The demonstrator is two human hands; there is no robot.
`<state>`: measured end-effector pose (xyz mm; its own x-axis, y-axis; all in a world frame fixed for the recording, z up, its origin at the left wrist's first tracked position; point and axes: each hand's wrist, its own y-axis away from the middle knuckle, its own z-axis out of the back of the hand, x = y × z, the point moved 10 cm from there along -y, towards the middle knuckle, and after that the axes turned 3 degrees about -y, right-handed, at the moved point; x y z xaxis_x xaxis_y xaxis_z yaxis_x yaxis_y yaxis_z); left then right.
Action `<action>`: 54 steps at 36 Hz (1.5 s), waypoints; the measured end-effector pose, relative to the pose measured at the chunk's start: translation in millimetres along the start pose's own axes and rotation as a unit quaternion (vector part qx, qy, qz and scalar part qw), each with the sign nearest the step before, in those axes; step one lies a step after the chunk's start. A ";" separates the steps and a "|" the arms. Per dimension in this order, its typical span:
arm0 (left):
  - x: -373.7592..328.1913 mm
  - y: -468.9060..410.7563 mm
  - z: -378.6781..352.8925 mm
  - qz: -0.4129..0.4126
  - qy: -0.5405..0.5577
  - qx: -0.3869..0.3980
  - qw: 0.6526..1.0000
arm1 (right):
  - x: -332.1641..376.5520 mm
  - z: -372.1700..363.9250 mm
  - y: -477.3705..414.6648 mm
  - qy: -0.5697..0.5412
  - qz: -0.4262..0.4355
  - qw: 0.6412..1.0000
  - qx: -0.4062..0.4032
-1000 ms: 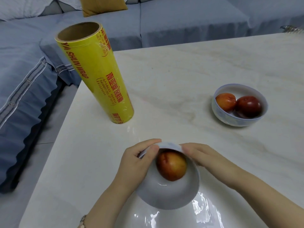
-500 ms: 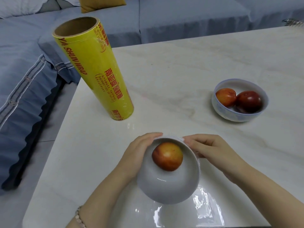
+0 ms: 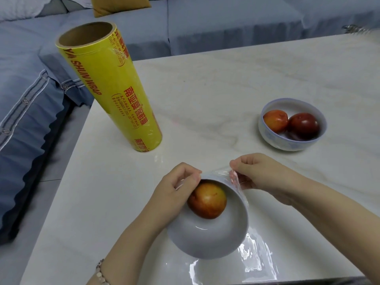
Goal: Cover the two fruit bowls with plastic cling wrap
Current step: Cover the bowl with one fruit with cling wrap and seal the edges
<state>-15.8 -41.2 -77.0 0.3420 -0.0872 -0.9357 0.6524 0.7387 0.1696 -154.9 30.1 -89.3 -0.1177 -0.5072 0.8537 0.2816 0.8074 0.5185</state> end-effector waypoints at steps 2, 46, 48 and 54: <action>-0.4 1.3 1.2 -0.008 -0.011 -0.005 1.000 | -1.7 0.3 -1.2 -0.011 -0.012 1.000 -0.003; -9.5 13.3 3.7 -0.086 -0.044 -0.022 0.995 | -1.4 -8.2 -4.2 -0.037 0.030 0.993 -0.110; -10.0 14.1 3.3 -0.086 -0.048 -0.025 0.995 | -8.0 -8.1 -6.9 -0.037 -0.007 0.995 -0.090; -9.6 14.5 5.3 -0.092 -0.046 -0.034 0.994 | -29.1 -12.8 -5.0 -0.081 -0.096 0.990 -0.061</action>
<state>-6.0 -33.2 -64.0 0.2842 -0.2830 -0.9160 0.6628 0.7484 -0.0256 -140.6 37.0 -117.3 -0.3284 -0.5856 0.7411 0.3504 0.6531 0.6714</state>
